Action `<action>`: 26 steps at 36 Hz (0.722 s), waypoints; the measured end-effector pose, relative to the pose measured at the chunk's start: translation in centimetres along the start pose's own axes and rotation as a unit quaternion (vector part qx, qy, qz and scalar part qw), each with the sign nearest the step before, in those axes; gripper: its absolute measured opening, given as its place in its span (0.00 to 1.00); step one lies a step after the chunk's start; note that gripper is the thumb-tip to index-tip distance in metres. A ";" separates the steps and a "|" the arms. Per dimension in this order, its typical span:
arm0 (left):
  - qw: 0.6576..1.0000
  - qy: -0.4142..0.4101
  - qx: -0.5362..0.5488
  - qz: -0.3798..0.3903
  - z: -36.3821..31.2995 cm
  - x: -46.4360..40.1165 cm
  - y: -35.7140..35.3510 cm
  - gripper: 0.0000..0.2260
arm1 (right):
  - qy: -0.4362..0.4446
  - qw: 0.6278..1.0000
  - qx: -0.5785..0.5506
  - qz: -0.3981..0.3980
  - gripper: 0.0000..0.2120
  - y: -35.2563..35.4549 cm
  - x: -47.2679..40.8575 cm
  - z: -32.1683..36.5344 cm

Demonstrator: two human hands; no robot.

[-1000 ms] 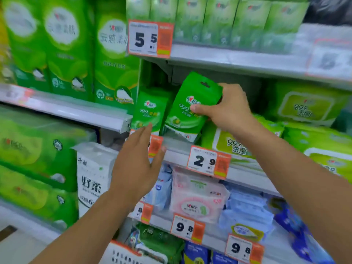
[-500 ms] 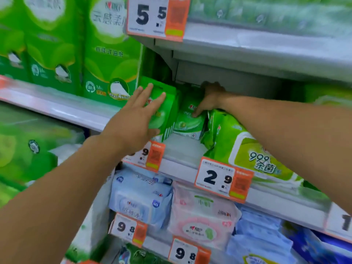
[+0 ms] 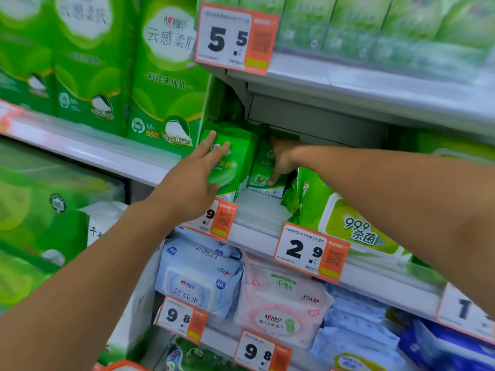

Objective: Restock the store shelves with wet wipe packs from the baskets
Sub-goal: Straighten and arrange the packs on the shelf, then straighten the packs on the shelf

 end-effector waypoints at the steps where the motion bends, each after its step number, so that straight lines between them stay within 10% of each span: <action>1: 1.000 0.001 -0.017 0.003 -0.2 0.0 -0.1 0.35 | -0.001 1.000 0.000 -0.006 0.62 0.6 0.2 -0.2; 6: 0.985 0.016 -0.166 -0.045 -3.9 -0.1 1.1 0.32 | 0.003 0.998 -0.018 -0.052 0.52 5.2 5.0 -1.7; 10: 0.991 -0.084 -0.041 -0.098 -9.1 0.5 0.6 0.25 | 0.033 0.990 -0.042 -0.131 0.31 5.5 14.3 -2.7; 16: 0.967 -0.246 -0.064 -0.026 -15.0 2.0 -6.9 0.28 | -0.011 0.976 -0.004 -0.216 0.32 -2.1 21.0 -5.0; 21: 0.979 -0.184 -0.082 0.012 -15.7 0.6 -8.0 0.33 | 0.053 0.979 -0.099 -0.169 0.24 0.1 20.9 -7.5; 26: 0.969 -0.168 -0.181 0.008 -20.0 0.0 -5.8 0.35 | -0.168 0.971 -0.029 -0.165 0.32 -0.1 24.6 -18.0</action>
Point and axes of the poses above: each hand's wrist, its own x-axis away from the middle knuckle, its own y-axis out of the back of the hand, z = x × y, the point moved 6 cm from there along -x, towards the middle knuckle, and after that the axes turned 1 degree about z, right-handed, at the moved point
